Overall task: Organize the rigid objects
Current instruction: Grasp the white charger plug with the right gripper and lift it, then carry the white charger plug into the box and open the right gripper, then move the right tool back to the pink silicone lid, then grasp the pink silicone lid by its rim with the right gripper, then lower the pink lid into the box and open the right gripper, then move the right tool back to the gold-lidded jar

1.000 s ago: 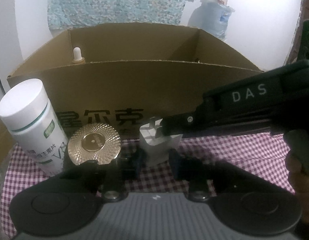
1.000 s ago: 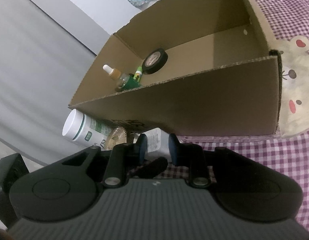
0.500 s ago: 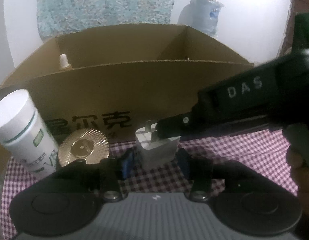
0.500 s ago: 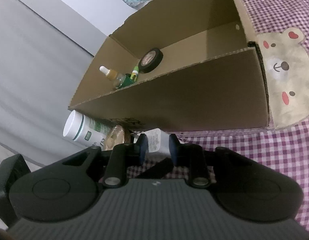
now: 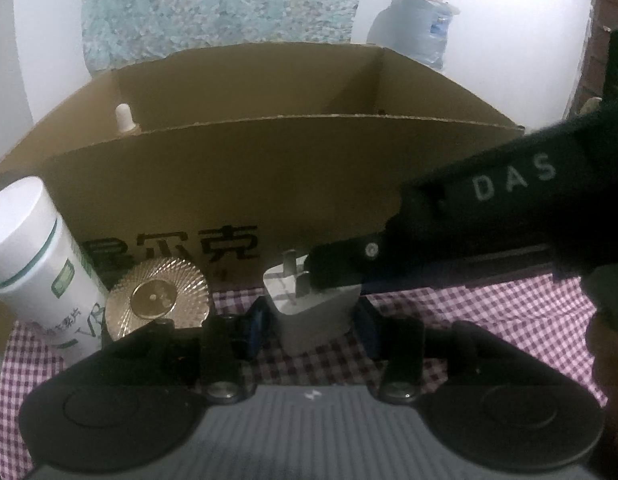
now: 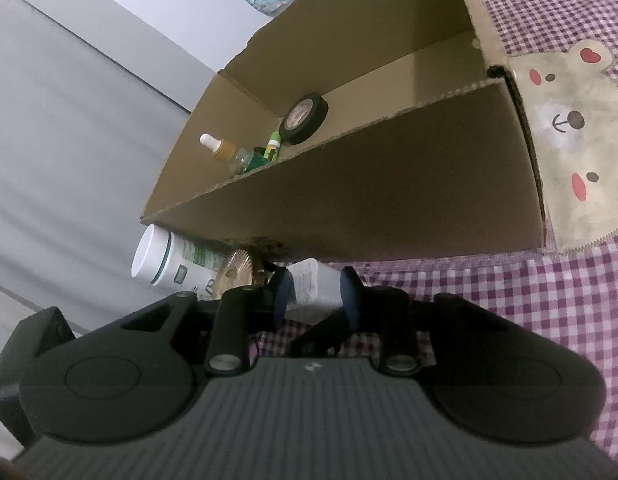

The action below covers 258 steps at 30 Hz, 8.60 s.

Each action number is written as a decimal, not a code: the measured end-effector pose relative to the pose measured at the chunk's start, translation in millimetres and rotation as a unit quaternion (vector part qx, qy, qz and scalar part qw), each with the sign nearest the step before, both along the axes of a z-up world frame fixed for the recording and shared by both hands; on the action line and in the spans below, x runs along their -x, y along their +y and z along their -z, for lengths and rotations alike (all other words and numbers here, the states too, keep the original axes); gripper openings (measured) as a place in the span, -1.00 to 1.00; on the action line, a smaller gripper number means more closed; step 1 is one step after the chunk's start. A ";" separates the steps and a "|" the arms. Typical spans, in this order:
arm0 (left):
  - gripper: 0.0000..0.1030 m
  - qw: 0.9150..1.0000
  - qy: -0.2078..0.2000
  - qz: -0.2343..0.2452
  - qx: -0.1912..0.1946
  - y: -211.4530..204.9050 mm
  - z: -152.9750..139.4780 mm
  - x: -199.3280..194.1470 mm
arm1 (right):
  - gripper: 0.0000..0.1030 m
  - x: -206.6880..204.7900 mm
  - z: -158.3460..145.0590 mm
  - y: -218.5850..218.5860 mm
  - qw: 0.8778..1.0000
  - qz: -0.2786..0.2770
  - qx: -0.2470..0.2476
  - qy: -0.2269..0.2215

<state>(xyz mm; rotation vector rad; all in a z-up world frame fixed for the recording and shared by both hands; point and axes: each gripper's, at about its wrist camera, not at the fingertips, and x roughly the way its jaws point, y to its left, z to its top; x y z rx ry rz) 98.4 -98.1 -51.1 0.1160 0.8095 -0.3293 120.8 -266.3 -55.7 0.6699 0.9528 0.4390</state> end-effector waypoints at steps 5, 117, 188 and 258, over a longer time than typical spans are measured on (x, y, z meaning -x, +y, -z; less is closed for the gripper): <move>-0.09 1.000 -0.003 0.000 0.001 1.8 -10.3 10.3 | -0.49 8.7 -6.2 6.3 1.000 0.004 0.000 -0.004; 0.37 0.997 0.066 -0.042 -0.005 56.3 3.3 55.5 | -0.42 12.5 0.8 109.1 0.992 -0.089 0.084 0.008; 0.33 0.996 0.082 -0.017 0.044 -20.3 -62.3 -102.2 | -0.63 -133.8 -99.1 25.6 0.971 -0.120 0.207 0.012; 0.62 1.000 -0.006 -0.021 -0.009 42.8 -15.2 43.1 | 0.28 45.3 -61.1 40.5 0.991 -0.039 0.091 -0.091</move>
